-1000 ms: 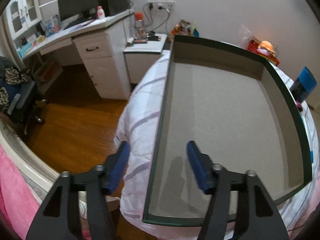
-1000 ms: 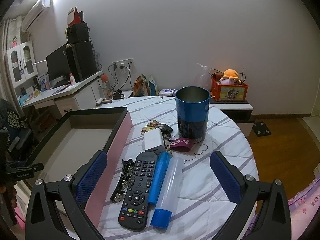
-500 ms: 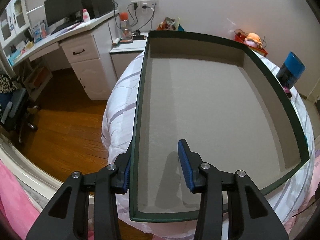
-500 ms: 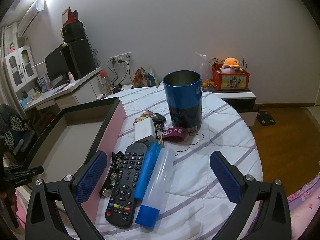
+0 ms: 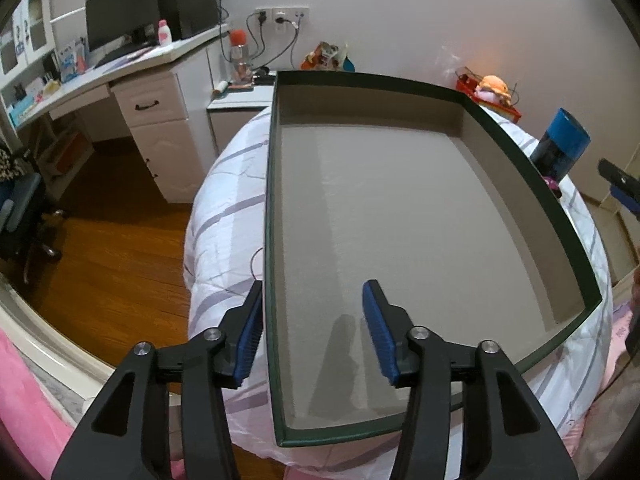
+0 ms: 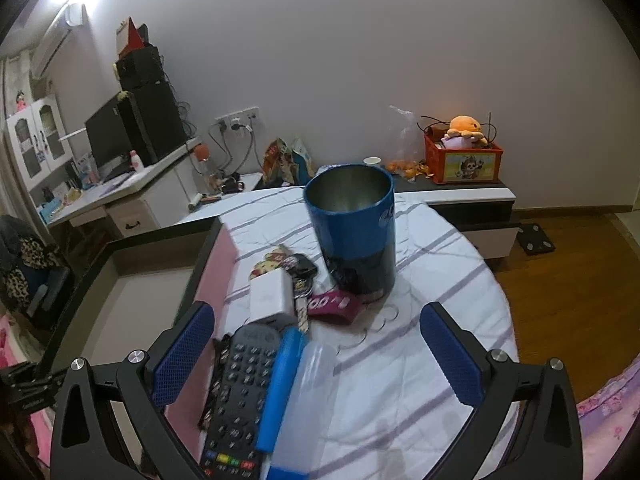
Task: Organize rigid objects
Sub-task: 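Grip the pink box rim with the left tool while the right tool approaches the blue tumbler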
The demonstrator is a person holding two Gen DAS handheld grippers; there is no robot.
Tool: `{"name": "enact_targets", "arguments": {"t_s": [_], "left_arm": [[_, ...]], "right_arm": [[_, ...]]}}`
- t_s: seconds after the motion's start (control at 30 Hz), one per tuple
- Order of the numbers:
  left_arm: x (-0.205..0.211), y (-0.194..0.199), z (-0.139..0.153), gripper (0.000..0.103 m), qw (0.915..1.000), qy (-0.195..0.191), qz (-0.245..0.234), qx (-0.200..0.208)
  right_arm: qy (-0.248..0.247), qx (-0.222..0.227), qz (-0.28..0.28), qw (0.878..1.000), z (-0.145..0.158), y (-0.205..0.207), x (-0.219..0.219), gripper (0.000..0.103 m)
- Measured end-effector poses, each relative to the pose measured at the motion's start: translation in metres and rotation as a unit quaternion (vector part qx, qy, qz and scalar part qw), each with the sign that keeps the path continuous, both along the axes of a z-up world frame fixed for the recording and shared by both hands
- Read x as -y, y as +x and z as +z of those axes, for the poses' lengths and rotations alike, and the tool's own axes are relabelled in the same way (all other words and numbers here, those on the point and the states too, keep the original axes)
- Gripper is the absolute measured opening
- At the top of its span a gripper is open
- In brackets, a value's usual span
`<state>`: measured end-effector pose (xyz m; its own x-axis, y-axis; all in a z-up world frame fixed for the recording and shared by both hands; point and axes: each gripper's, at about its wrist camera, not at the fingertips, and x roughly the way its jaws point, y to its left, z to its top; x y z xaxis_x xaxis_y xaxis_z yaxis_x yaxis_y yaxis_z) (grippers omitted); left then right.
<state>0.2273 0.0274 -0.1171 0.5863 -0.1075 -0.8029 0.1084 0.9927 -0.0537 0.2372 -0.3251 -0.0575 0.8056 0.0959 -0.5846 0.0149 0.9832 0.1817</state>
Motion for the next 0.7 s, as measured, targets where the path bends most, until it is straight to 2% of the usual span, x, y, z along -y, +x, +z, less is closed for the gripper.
{"name": "enact_targets", "arguments": {"t_s": [0.13, 0.23, 0.37, 0.43, 0.47, 0.5, 0.67, 0.7], "left_arm": [[0.004, 0.000, -0.001, 0.060, 1.0000, -0.001, -0.006, 0.002], [0.005, 0.000, -0.002, 0.061, 1.0000, 0.001, -0.006, 0.005], [0.004, -0.001, -0.001, 0.044, 0.9996, 0.023, 0.003, 0.017], [0.001, 0.000, -0.002, 0.031, 0.9994, 0.031, 0.009, 0.016], [-0.001, 0.001, -0.002, 0.020, 0.9990, 0.037, 0.016, 0.017], [-0.004, 0.002, -0.003, 0.016, 0.9989, 0.041, 0.019, 0.015], [-0.012, 0.005, -0.005, 0.008, 0.9992, 0.032, 0.020, 0.010], [-0.012, 0.005, -0.005, 0.007, 0.9992, 0.032, 0.021, 0.010]], "right_arm": [[-0.009, -0.001, -0.007, 1.000, 0.003, 0.019, 0.004, 0.103], [-0.014, -0.007, -0.013, 1.000, 0.002, 0.035, 0.009, 0.103], [-0.022, -0.014, -0.019, 0.999, -0.002, 0.054, 0.013, 0.103], [-0.015, -0.019, -0.014, 1.000, -0.003, 0.060, 0.015, 0.103], [-0.012, -0.014, -0.012, 1.000, -0.003, 0.063, 0.016, 0.103], [-0.014, -0.015, -0.014, 1.000, -0.004, 0.065, 0.017, 0.103], [-0.022, -0.020, -0.017, 0.999, -0.007, 0.076, 0.019, 0.102], [-0.021, -0.020, -0.015, 0.999, -0.007, 0.077, 0.019, 0.097]]}}
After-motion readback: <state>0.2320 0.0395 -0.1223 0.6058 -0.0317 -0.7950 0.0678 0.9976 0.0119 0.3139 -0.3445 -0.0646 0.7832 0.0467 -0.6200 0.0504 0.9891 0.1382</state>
